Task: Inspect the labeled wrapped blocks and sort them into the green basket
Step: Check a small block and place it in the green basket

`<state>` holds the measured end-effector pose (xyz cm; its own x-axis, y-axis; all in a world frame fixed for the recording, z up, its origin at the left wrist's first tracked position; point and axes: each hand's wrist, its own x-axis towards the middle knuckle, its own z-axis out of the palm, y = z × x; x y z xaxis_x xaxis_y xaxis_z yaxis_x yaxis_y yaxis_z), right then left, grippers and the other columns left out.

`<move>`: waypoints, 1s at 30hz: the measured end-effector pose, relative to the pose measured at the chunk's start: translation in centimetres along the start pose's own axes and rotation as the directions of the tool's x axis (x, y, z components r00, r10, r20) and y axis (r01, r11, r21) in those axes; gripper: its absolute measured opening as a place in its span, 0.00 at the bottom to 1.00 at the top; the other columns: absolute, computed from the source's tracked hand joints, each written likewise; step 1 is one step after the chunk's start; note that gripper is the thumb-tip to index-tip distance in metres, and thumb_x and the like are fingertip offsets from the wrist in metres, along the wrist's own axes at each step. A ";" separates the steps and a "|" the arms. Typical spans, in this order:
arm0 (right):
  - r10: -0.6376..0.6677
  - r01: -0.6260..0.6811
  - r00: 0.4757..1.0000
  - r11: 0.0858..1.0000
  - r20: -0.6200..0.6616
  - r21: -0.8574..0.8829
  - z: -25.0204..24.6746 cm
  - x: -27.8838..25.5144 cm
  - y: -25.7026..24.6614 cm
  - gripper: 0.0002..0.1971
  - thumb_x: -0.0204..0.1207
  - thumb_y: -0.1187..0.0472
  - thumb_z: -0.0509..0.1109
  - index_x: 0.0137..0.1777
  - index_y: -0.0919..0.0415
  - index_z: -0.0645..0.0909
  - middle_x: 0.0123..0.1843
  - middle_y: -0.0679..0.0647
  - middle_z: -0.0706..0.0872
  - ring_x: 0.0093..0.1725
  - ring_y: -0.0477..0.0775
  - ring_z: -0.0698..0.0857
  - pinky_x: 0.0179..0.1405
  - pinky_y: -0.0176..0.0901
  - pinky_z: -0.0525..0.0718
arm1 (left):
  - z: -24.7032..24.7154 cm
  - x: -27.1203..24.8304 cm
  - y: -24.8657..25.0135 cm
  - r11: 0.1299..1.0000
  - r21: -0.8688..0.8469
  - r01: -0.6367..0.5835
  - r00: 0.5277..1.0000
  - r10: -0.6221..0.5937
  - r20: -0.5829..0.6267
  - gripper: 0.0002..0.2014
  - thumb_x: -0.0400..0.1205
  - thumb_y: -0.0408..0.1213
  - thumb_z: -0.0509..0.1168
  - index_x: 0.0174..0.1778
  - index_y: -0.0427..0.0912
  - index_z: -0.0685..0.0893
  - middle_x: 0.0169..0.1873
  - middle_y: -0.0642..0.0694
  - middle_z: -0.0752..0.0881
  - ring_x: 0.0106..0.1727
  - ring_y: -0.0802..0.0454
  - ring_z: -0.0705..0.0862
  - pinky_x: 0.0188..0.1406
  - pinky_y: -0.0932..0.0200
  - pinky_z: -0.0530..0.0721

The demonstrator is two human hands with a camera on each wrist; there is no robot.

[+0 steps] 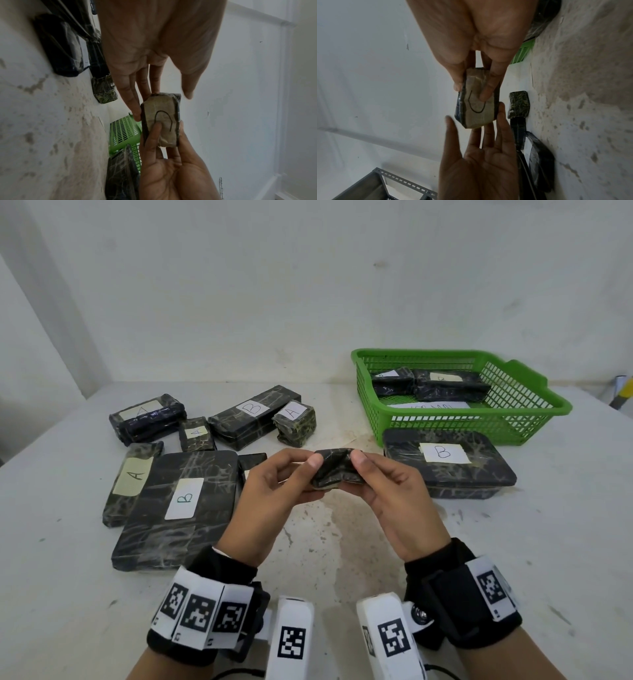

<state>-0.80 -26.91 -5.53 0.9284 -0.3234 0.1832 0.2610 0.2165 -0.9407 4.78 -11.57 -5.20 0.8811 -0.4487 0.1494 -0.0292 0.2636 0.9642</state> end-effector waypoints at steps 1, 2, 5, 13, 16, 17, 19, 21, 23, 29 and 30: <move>0.005 -0.005 1.000 1.000 0.007 -0.002 0.1 0.0 -0.1 0.15 0.73 0.54 0.70 0.50 0.65 0.91 0.50 0.62 0.92 0.51 0.55 0.91 0.52 0.44 0.88 | -0.1 0.0 0.0 1.000 0.007 -0.006 1.000 0.007 -0.003 0.20 0.75 0.46 0.68 0.53 0.32 0.86 0.48 0.35 0.91 0.52 0.41 0.90 0.48 0.58 0.89; 0.014 -0.014 1.000 1.000 0.017 0.004 0.2 -0.1 -0.2 0.14 0.73 0.53 0.70 0.47 0.62 0.92 0.47 0.60 0.93 0.49 0.52 0.91 0.49 0.41 0.87 | -0.2 0.1 -0.1 1.000 0.015 -0.010 1.000 0.011 -0.003 0.19 0.75 0.45 0.68 0.52 0.32 0.85 0.47 0.35 0.91 0.52 0.40 0.90 0.48 0.57 0.89; 0.024 -0.026 0.999 0.999 0.041 0.044 0.2 -0.3 -0.5 0.15 0.73 0.50 0.68 0.41 0.58 0.93 0.45 0.58 0.92 0.47 0.50 0.90 0.46 0.38 0.87 | -0.4 0.1 0.0 1.000 0.028 -0.010 1.000 0.010 0.001 0.19 0.75 0.44 0.69 0.51 0.30 0.85 0.48 0.33 0.90 0.53 0.38 0.89 0.49 0.56 0.89; 0.009 -0.008 1.000 1.000 -0.023 0.025 0.0 -0.2 -0.2 0.14 0.72 0.57 0.72 0.46 0.68 0.90 0.43 0.62 0.91 0.42 0.51 0.90 0.39 0.37 0.87 | 0.0 -0.2 0.2 0.997 0.080 -0.017 1.000 0.016 0.016 0.15 0.71 0.40 0.73 0.48 0.32 0.87 0.44 0.29 0.89 0.43 0.45 0.90 0.43 0.58 0.89; 0.032 -0.032 0.999 0.999 -0.015 0.015 0.3 -0.3 -0.2 0.18 0.69 0.52 0.73 0.47 0.68 0.90 0.44 0.61 0.91 0.43 0.51 0.90 0.39 0.36 0.87 | -0.2 -0.1 0.3 0.994 0.106 -0.024 1.000 0.023 0.007 0.16 0.71 0.40 0.73 0.49 0.31 0.87 0.43 0.29 0.90 0.43 0.43 0.90 0.42 0.59 0.89; 0.037 -0.037 0.999 0.999 -0.009 0.011 0.3 -0.3 -0.2 0.18 0.68 0.51 0.73 0.47 0.67 0.89 0.44 0.60 0.91 0.43 0.50 0.90 0.40 0.36 0.87 | -0.3 -0.1 0.3 0.994 0.104 -0.017 1.000 0.017 0.006 0.17 0.71 0.40 0.73 0.50 0.31 0.87 0.44 0.29 0.89 0.44 0.42 0.90 0.42 0.59 0.89; 0.028 -0.028 0.999 1.000 -0.015 -0.005 0.3 -0.3 -0.3 0.15 0.66 0.52 0.75 0.45 0.65 0.90 0.43 0.59 0.92 0.43 0.51 0.90 0.41 0.38 0.87 | -0.2 -0.1 0.3 0.996 0.090 0.006 1.000 -0.007 0.015 0.18 0.71 0.40 0.76 0.51 0.31 0.87 0.46 0.27 0.89 0.46 0.40 0.90 0.45 0.57 0.90; 0.020 -0.021 0.999 0.999 -0.032 -0.025 0.2 -0.3 -0.3 0.14 0.65 0.53 0.76 0.44 0.64 0.90 0.43 0.62 0.92 0.44 0.54 0.91 0.44 0.42 0.88 | 0.0 -0.2 0.3 0.997 0.080 0.023 0.999 -0.026 0.036 0.15 0.71 0.40 0.80 0.48 0.36 0.88 0.43 0.31 0.90 0.46 0.43 0.90 0.45 0.57 0.89; 0.029 -0.030 0.999 0.999 -0.038 -0.030 0.0 -0.3 -0.4 0.15 0.65 0.53 0.76 0.44 0.65 0.90 0.44 0.64 0.92 0.44 0.56 0.90 0.45 0.45 0.88 | 0.0 -0.3 0.3 0.996 0.086 0.014 0.999 -0.017 0.043 0.12 0.70 0.39 0.79 0.46 0.38 0.88 0.39 0.37 0.90 0.43 0.48 0.90 0.43 0.59 0.89; 0.049 -0.049 0.999 0.998 0.000 -0.035 0.5 -0.4 -0.2 0.13 0.64 0.52 0.77 0.43 0.60 0.90 0.43 0.57 0.91 0.45 0.51 0.90 0.45 0.39 0.86 | -0.4 -0.2 0.6 0.995 0.094 0.026 0.999 -0.030 0.039 0.18 0.70 0.39 0.74 0.51 0.32 0.87 0.47 0.27 0.88 0.44 0.46 0.90 0.43 0.60 0.88; 0.041 -0.041 0.999 0.999 -0.008 -0.036 0.4 -0.4 -0.2 0.12 0.65 0.53 0.77 0.43 0.61 0.90 0.44 0.58 0.92 0.46 0.53 0.90 0.46 0.40 0.87 | -0.4 -0.3 0.6 0.996 0.087 0.032 0.998 -0.036 0.043 0.19 0.70 0.40 0.76 0.52 0.32 0.87 0.48 0.28 0.88 0.45 0.45 0.90 0.44 0.60 0.88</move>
<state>-1.15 -26.42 -5.25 0.9360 -0.3219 0.1424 0.2132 0.1965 -0.9571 4.70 -10.95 -4.72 0.8603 -0.4945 0.1238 -0.0417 0.1739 0.9839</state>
